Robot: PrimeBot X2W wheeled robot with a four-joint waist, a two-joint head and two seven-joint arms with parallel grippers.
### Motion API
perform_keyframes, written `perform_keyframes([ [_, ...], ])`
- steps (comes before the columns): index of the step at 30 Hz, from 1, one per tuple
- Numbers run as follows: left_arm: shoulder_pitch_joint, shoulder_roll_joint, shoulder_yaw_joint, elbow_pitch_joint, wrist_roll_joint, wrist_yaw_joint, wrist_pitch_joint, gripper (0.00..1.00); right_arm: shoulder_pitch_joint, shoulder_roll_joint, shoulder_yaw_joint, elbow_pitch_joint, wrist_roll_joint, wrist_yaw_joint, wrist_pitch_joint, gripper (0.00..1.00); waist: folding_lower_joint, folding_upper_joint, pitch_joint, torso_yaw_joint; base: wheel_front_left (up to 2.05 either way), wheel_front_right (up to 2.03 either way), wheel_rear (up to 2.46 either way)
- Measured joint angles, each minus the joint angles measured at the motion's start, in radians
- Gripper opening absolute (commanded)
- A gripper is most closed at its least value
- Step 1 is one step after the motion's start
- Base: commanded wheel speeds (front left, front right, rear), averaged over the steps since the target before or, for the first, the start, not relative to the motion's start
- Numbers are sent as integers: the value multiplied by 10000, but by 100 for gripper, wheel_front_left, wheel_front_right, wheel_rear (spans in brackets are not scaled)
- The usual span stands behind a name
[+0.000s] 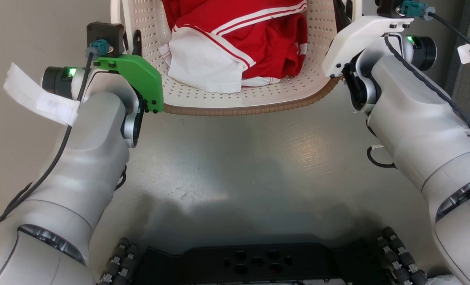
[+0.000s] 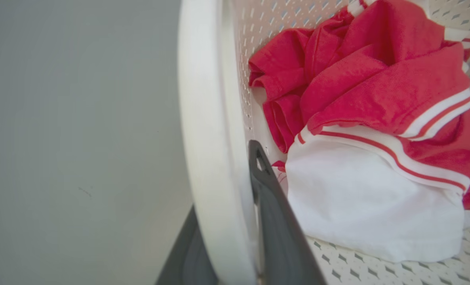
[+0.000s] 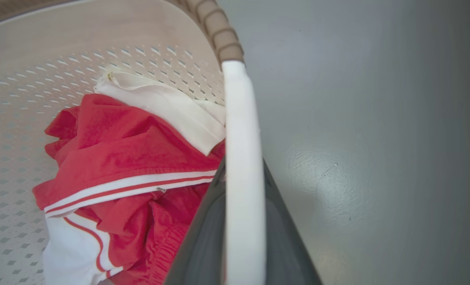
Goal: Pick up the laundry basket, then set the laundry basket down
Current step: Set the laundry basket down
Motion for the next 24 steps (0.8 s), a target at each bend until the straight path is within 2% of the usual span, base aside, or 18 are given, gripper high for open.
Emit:
perform_keyframes([
  [1, -2, -2, -2, 19, -2, 0, -2, 0, 0, 0, 0, 2, 0, 29, -2, 0, 0, 0, -2, -2, 0, 0, 0],
  [2, -4, -4, -4, 35, -4, 0, -2, 21, 0, 0, 4, 8, 0, 29, -2, 9, 0, 0, -6, -4, 0, 0, 0],
  [3, -8, -6, -17, 52, -4, 0, -2, 43, 0, 0, 8, 13, 0, 29, -2, 25, 0, 0, -12, -5, 0, 0, 0],
  [4, -9, -15, -61, 96, -2, 0, 10, 53, -2, 6, 10, 17, 0, 35, 0, 38, 0, 0, -20, -6, 0, 0, 0],
  [5, -4, -19, -102, 130, -2, 0, 13, 70, -1, 31, 15, 54, 2, 38, 19, 47, 1, 0, -30, -6, 0, 0, 0],
  [6, 2, -21, -132, 173, -2, 0, 12, 83, 36, 61, 33, 104, 2, 40, 46, 67, 1, 0, -52, -8, 0, 0, 0],
  [7, 3, -59, -178, 203, -2, 0, 8, 100, 62, 86, 54, 138, 6, 40, 48, 77, 0, 0, -118, -14, 0, 0, 0],
  [8, 2, -81, -192, 228, -2, 0, 4, 100, 61, 77, 54, 140, 6, 40, 48, 100, 1, 0, -151, -17, 0, 0, 0],
  [24, 26, -92, -219, 468, -69, 0, -136, 100, 230, 75, 100, 293, 86, 40, 44, 100, 0, 0, -752, -60, 0, 0, 0],
])
